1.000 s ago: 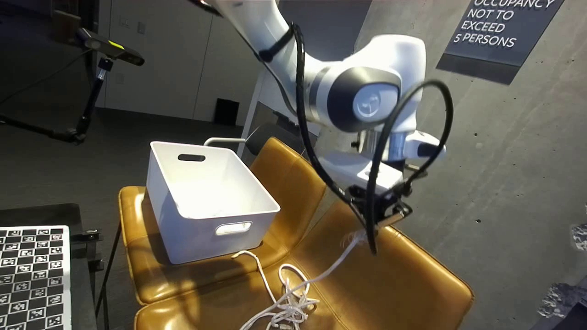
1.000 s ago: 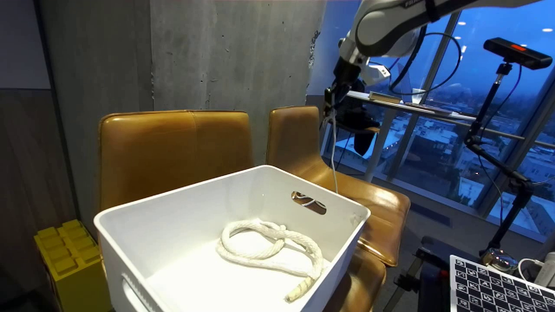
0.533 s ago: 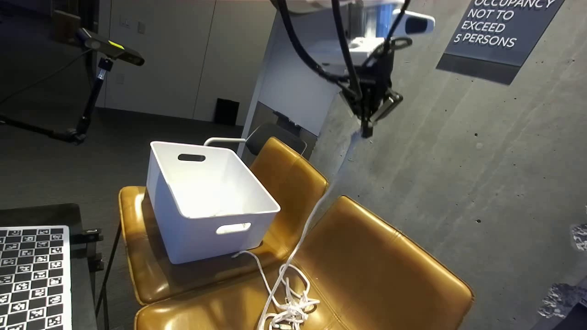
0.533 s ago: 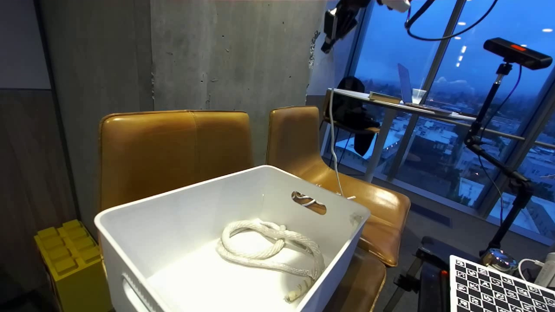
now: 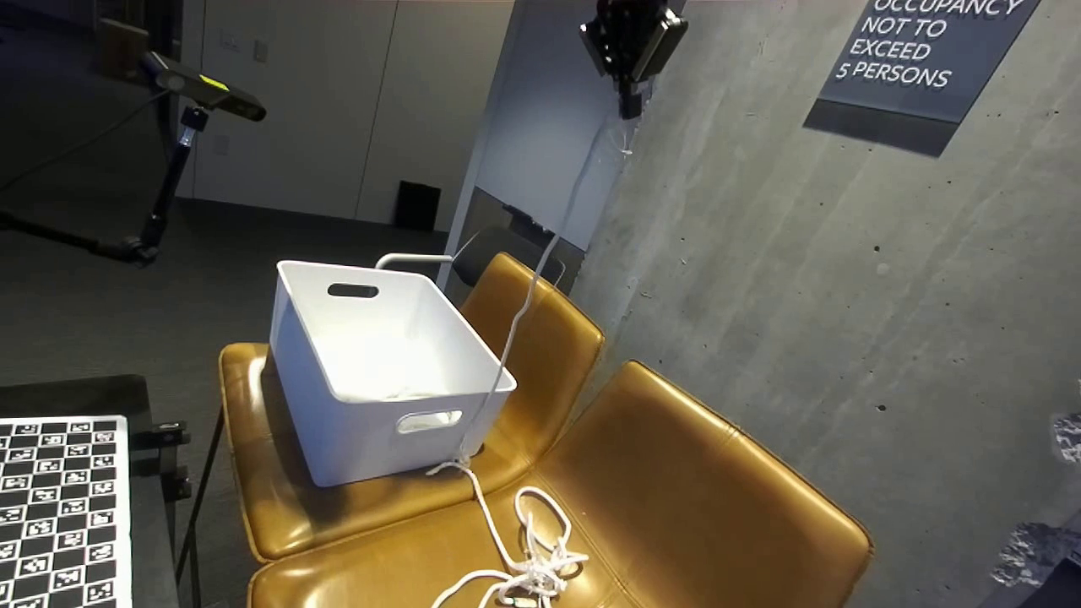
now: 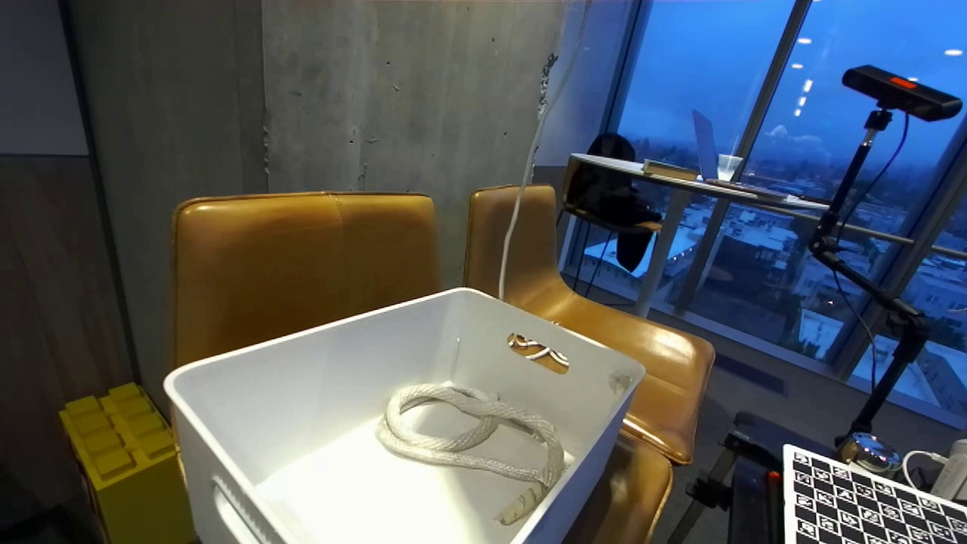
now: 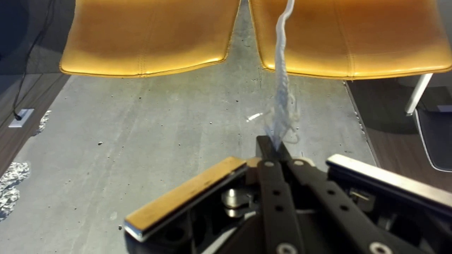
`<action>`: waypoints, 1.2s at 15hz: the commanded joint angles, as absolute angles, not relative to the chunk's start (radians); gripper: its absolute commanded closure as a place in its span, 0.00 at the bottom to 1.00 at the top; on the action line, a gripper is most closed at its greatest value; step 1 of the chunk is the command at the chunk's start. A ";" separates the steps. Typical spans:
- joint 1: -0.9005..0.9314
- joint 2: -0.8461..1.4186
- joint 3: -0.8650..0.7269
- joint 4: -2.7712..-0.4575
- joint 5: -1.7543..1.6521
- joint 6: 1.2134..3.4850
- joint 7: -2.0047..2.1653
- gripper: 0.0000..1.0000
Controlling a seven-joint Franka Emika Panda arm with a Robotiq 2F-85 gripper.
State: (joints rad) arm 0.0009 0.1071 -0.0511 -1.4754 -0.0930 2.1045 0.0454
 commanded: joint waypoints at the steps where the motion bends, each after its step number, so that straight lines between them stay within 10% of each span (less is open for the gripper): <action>1: 0.009 0.082 -0.035 -1.482 -0.118 2.078 0.089 1.00; 18: 0.222 0.132 0.111 -1.291 -0.323 1.945 0.312 1.00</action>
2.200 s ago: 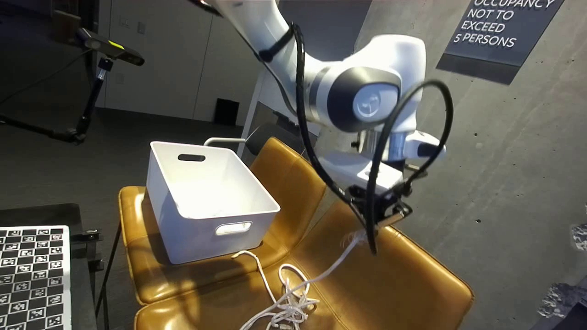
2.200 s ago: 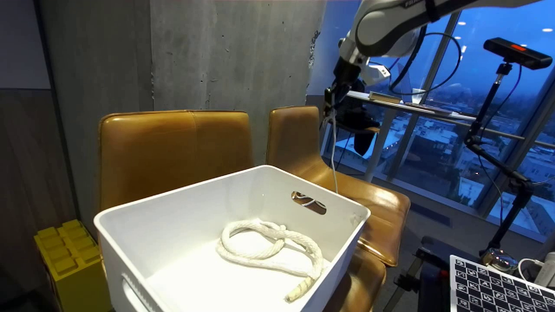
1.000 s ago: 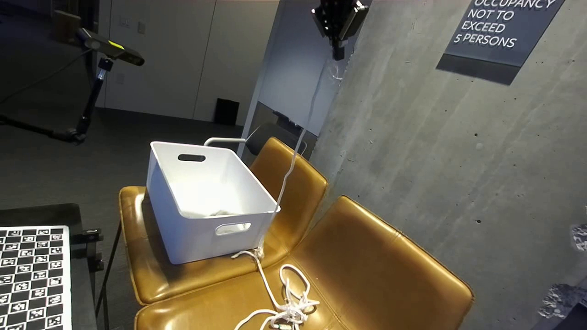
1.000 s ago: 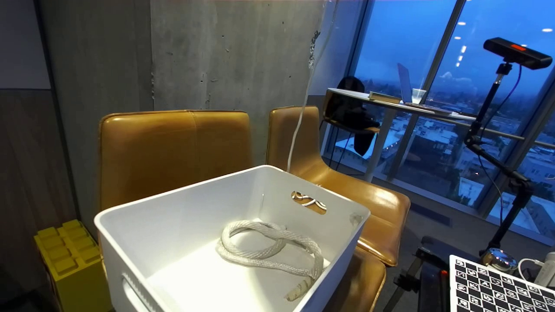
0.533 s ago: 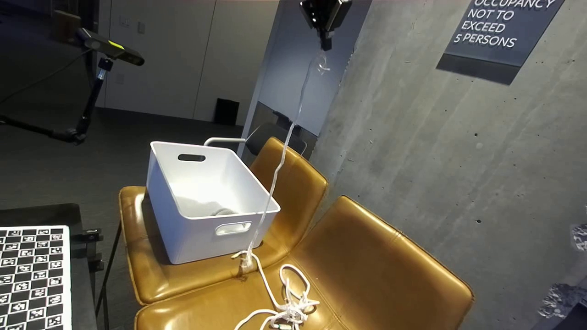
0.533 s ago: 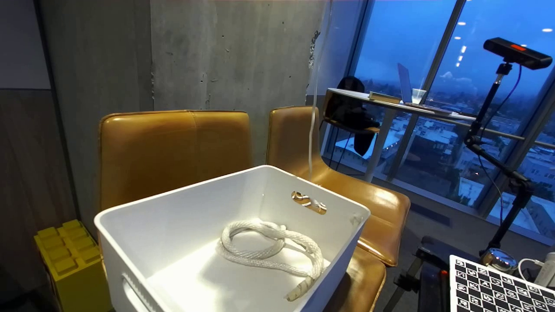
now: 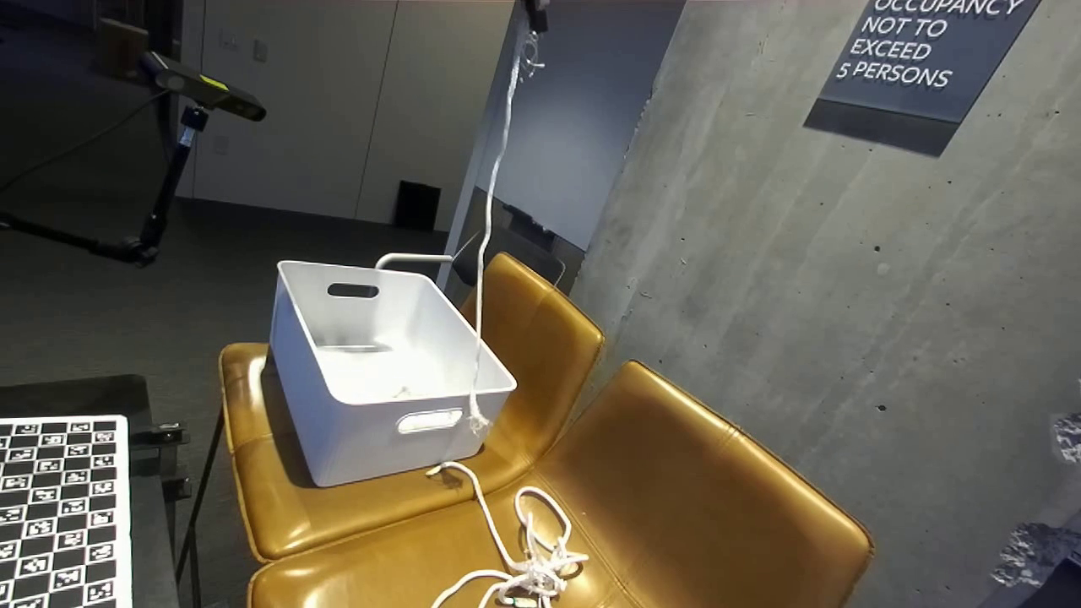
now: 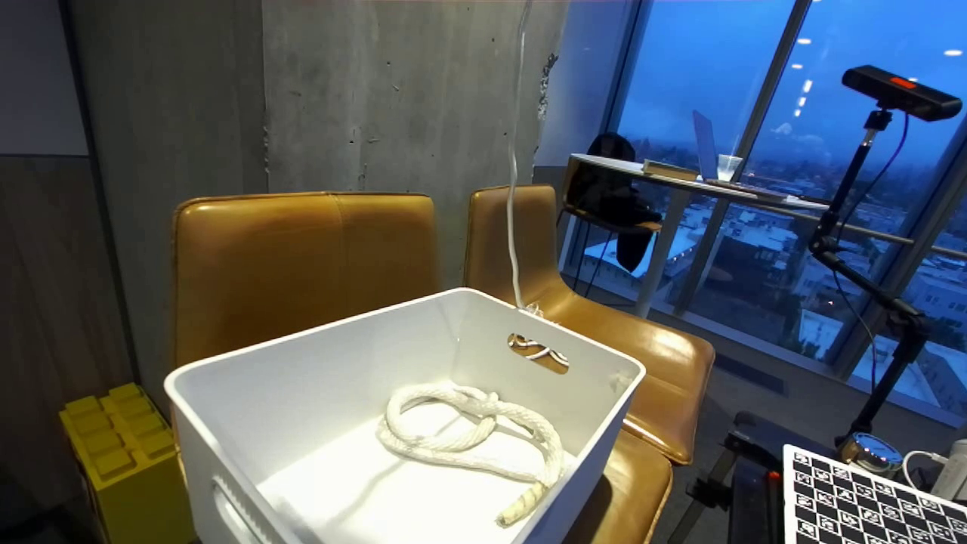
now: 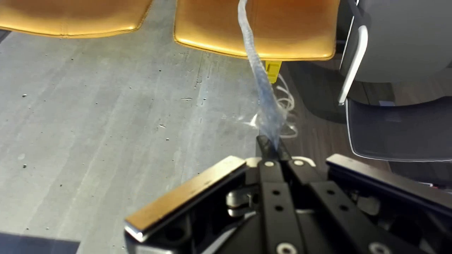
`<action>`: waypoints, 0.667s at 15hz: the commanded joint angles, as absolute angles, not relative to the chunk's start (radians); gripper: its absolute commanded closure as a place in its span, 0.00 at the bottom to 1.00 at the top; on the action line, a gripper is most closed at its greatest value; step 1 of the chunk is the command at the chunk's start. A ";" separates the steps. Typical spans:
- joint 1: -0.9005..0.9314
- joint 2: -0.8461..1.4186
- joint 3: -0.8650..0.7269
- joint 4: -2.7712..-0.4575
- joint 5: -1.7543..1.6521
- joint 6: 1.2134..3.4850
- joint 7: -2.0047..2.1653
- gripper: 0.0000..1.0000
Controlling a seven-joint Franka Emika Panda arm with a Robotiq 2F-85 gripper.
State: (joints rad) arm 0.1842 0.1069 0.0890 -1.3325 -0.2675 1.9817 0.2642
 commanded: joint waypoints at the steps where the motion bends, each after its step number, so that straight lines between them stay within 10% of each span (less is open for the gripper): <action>1: 0.238 0.134 0.118 -1.295 -0.339 1.947 0.326 1.00; 10: 0.221 0.140 0.081 -1.497 -0.333 2.025 0.318 1.00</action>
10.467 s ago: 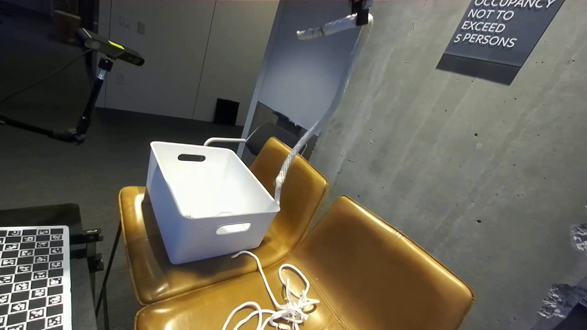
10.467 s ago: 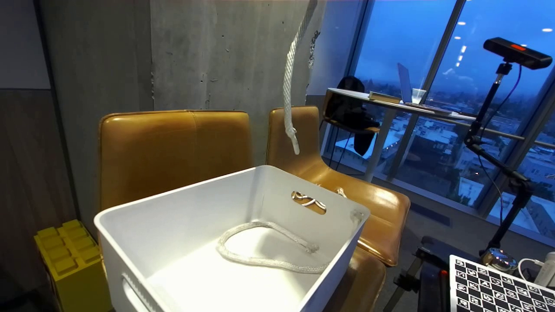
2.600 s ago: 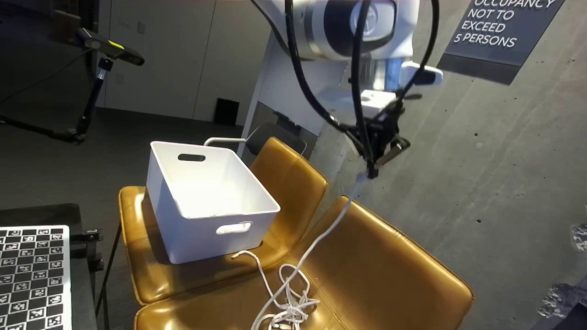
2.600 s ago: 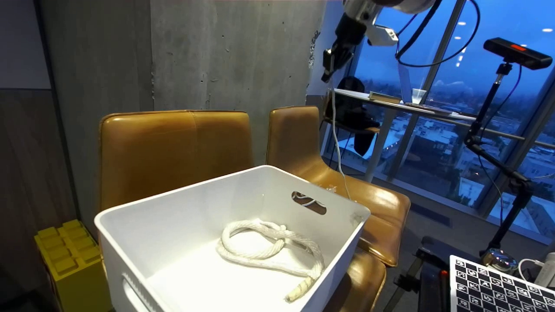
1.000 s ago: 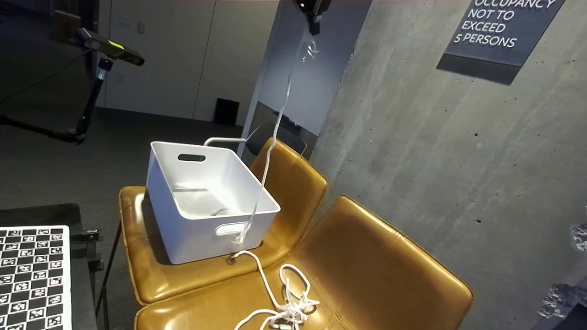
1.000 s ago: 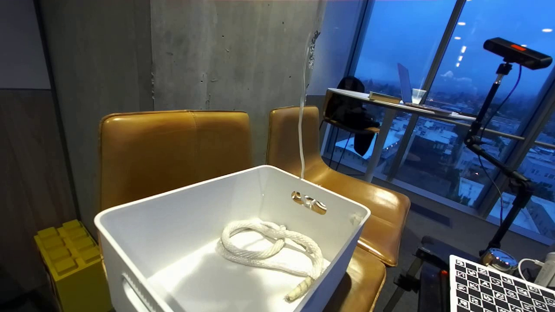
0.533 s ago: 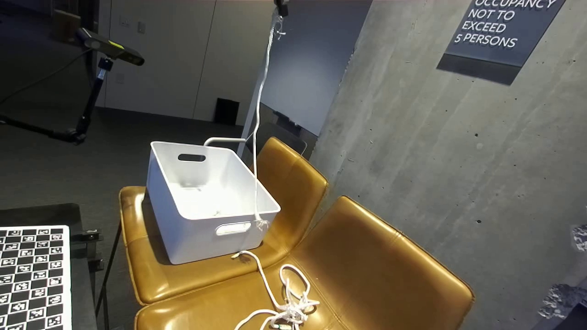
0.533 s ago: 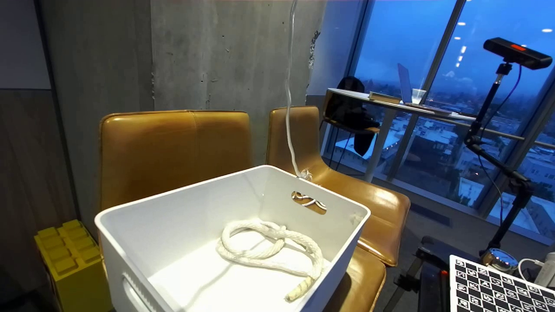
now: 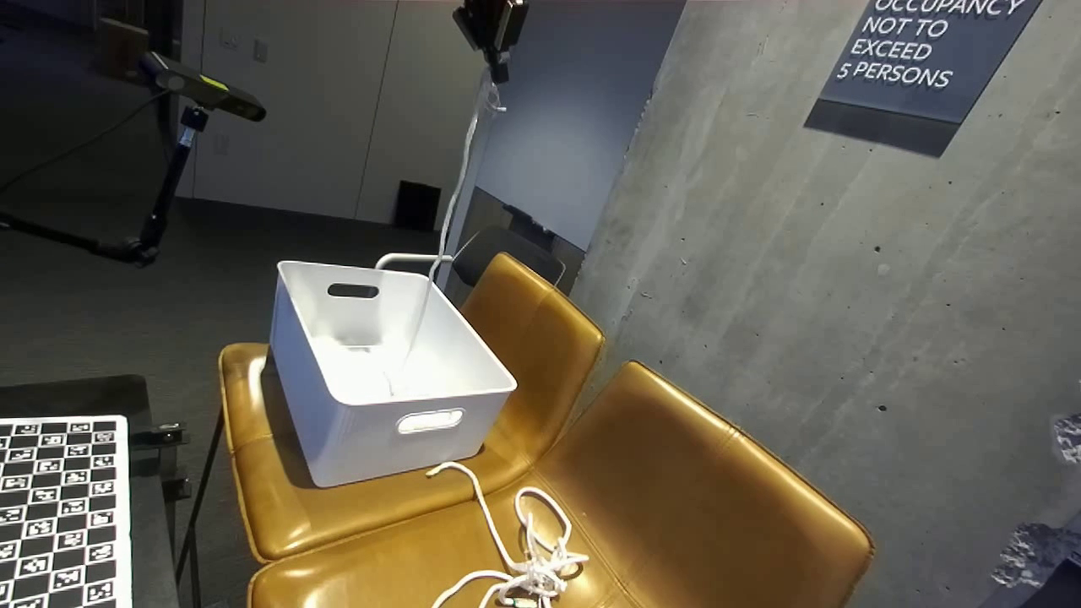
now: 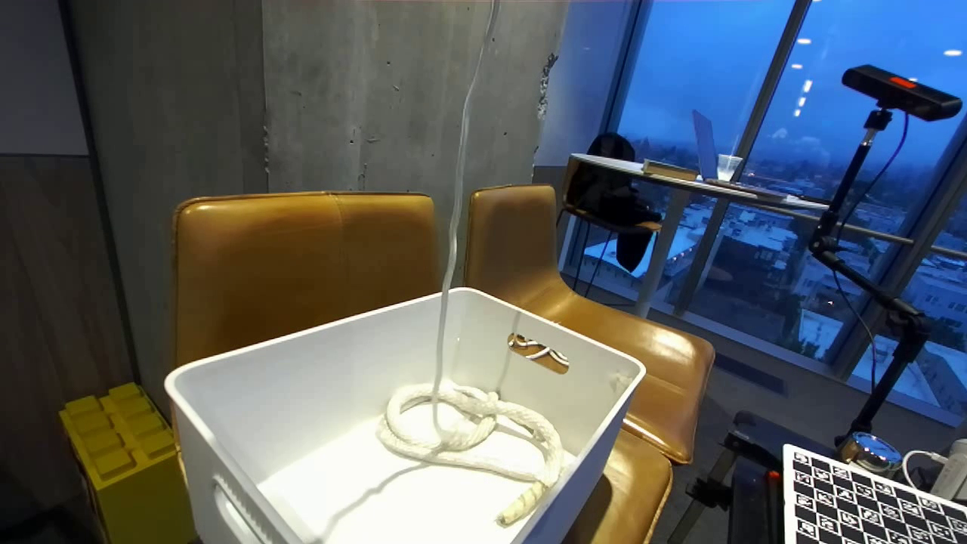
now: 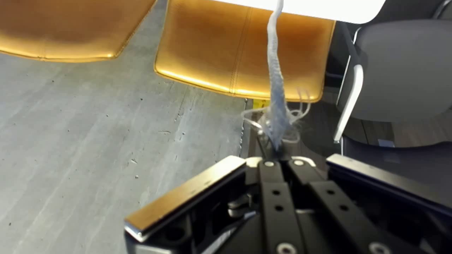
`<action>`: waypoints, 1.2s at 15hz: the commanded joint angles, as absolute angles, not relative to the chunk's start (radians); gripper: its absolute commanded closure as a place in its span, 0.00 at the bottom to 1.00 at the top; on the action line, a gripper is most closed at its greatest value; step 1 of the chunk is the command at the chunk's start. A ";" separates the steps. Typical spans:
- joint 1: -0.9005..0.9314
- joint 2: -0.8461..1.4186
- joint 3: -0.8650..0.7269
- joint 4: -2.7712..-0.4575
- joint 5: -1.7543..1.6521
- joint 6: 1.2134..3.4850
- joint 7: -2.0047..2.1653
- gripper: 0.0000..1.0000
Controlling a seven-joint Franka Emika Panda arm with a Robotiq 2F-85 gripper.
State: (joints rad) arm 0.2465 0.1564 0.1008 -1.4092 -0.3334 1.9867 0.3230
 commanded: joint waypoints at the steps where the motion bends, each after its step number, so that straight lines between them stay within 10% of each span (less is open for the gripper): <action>1: 0.209 0.140 0.074 -1.532 -0.332 2.037 0.314 1.00; 18: 0.139 0.075 0.082 -1.927 -0.272 2.263 0.245 1.00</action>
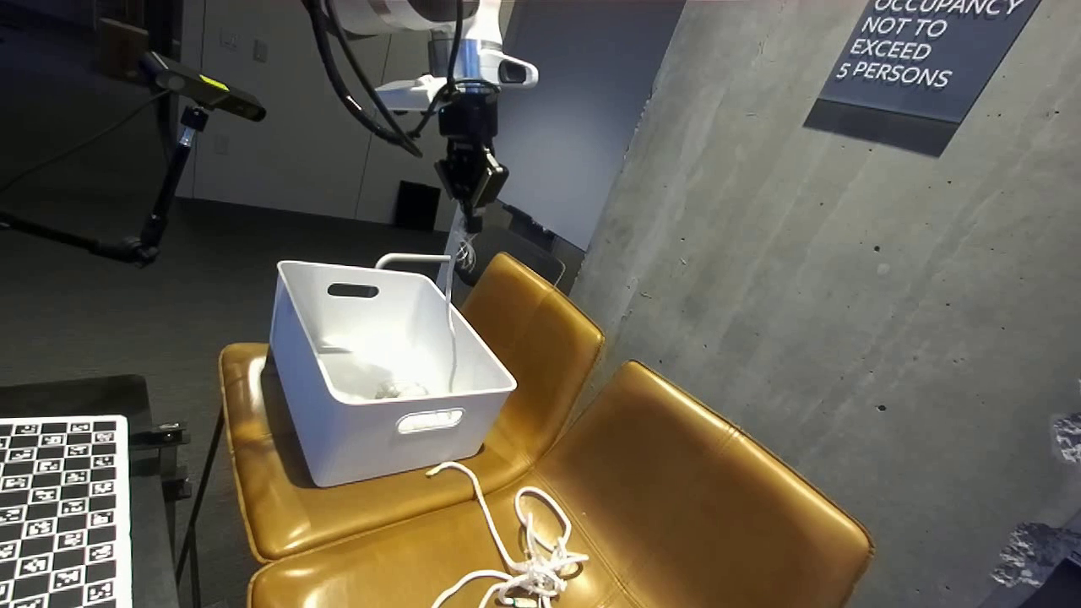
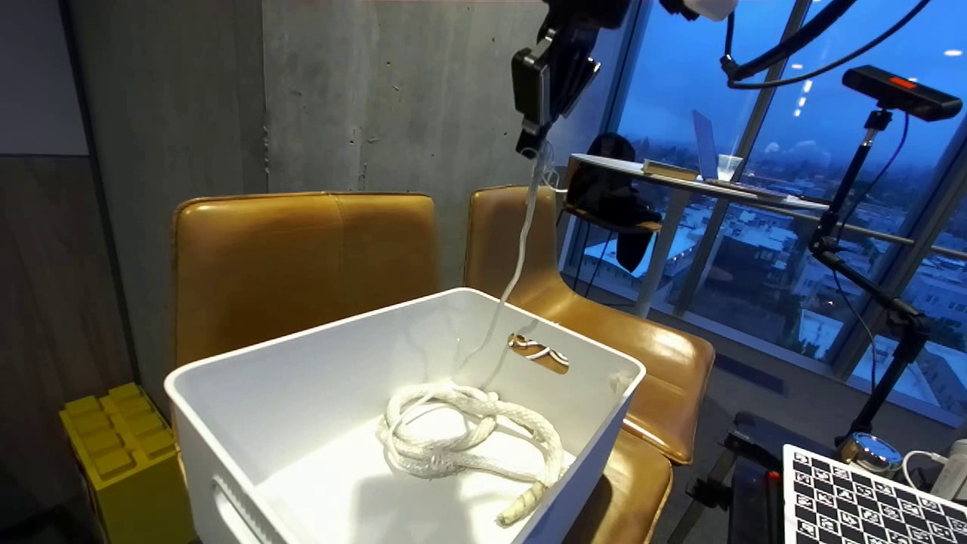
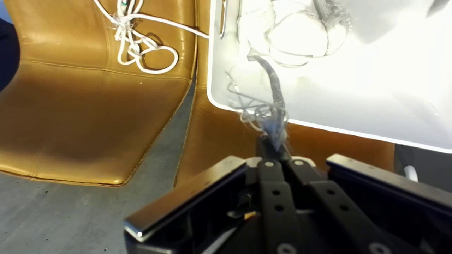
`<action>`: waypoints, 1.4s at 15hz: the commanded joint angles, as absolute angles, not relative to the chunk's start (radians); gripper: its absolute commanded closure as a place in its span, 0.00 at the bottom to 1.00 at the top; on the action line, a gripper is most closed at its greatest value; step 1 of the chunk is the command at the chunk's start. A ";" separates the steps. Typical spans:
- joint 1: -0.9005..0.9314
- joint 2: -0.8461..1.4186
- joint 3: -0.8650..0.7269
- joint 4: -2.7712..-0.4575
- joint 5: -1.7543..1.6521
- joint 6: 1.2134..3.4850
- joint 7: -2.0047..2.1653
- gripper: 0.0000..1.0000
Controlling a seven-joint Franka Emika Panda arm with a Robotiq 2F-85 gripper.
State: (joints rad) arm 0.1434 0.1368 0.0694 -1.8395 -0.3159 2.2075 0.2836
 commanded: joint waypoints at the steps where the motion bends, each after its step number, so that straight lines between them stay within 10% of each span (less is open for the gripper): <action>1: 0.140 0.064 0.087 -1.950 -0.257 2.278 0.236 1.00; 10: 0.127 0.016 0.094 -2.045 -0.190 2.314 0.177 1.00; 11: 0.125 0.014 0.093 -2.048 -0.192 2.313 0.173 0.74; 21: 0.006 0.028 0.000 -2.051 -0.126 2.335 -0.025 0.09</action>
